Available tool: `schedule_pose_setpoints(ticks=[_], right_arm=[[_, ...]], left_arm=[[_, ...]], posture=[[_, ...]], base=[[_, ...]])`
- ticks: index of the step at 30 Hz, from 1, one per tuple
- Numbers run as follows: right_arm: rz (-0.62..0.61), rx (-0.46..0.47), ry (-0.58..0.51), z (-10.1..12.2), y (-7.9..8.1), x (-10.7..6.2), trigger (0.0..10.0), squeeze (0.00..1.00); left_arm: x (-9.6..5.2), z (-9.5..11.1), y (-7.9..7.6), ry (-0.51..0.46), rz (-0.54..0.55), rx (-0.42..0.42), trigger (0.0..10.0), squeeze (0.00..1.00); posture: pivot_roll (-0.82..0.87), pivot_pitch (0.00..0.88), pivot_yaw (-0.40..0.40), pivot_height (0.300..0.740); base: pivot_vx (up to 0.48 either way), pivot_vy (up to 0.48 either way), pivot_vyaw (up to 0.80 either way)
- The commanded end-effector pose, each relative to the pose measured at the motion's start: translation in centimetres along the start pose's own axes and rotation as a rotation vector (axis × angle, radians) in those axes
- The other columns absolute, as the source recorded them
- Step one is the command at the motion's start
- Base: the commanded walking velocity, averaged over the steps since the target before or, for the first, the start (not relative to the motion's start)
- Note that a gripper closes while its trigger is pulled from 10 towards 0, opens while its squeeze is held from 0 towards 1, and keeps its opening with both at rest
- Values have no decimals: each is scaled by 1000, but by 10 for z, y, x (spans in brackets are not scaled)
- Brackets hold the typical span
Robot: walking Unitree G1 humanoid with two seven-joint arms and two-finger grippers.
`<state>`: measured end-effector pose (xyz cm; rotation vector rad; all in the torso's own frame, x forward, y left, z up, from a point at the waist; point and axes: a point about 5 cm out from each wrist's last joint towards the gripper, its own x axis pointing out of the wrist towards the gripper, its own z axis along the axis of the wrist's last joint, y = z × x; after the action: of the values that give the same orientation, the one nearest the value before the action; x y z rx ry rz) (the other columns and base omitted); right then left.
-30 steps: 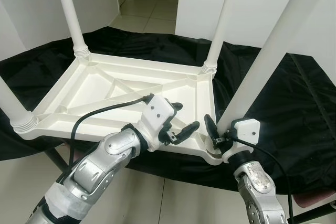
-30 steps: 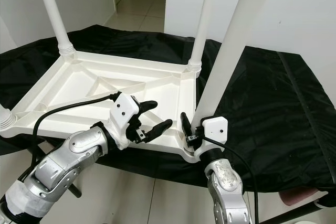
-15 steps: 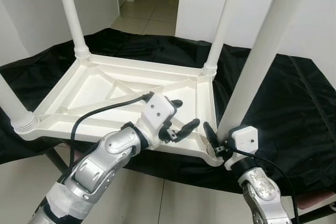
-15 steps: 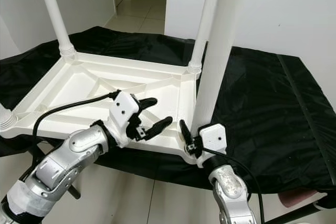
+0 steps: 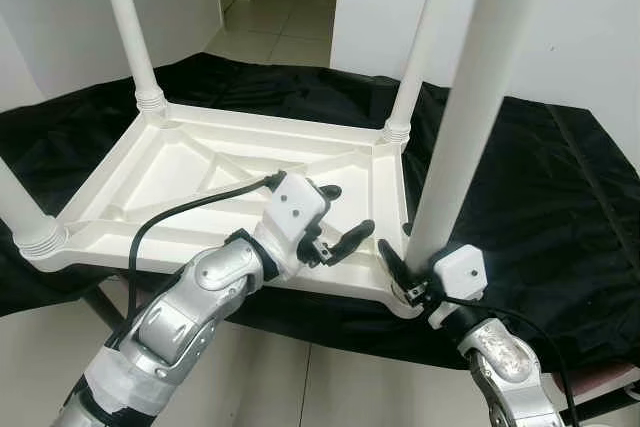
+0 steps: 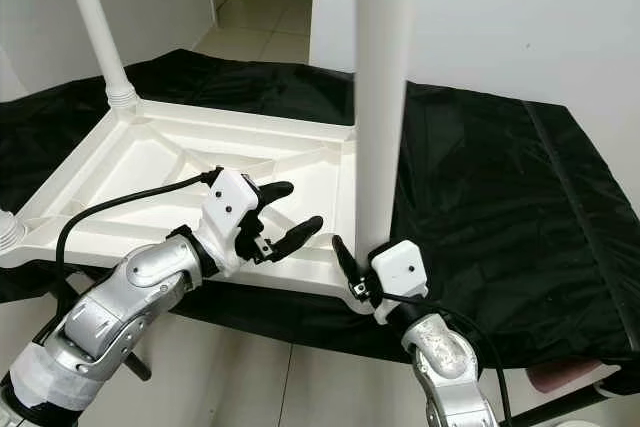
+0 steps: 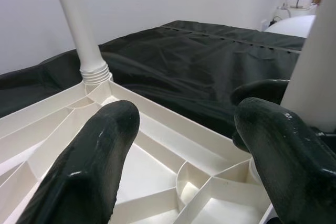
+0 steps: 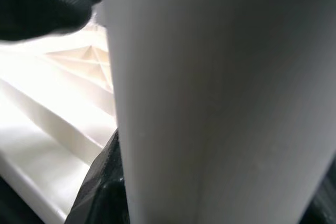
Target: Building children table
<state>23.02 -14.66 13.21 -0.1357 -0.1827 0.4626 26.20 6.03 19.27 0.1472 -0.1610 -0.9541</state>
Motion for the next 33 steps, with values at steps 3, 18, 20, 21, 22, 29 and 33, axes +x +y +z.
schedule_pose_setpoints(ticks=[3,18,20,21,22,29,33], right_arm=[[44,141,106,-19,11,-4,10000,0],[-11,278,126,-18,5,-1,10000,0],[-16,284,128,-18,4,-1,10000,0],[-33,311,132,-19,3,-2,10000,0],[-54,330,138,-21,2,-2,10000,0],[-100,318,134,-25,-2,-7,10000,0],[-95,198,58,-17,-3,-10,10000,0]], left_arm=[[-1,0,-3,7,-58,9,10000,0],[-2,1,-2,4,-59,14,10000,0],[-2,1,-2,4,-59,14,10000,0],[-3,1,-1,4,-58,15,10000,0],[-3,1,-1,4,-57,15,10000,0],[-4,2,-1,2,-52,16,10000,0],[-5,2,0,2,-46,17,10000,0]], posture=[[-29,55,-39,740],[-29,58,-37,740],[-29,58,-37,740],[-28,59,-39,740],[-27,60,-40,740],[-26,62,-42,740],[-26,62,-42,740]], base=[[0,0,0],[0,0,0],[0,0,0],[0,0,0],[0,0,0],[0,0,0],[0,0,0]])
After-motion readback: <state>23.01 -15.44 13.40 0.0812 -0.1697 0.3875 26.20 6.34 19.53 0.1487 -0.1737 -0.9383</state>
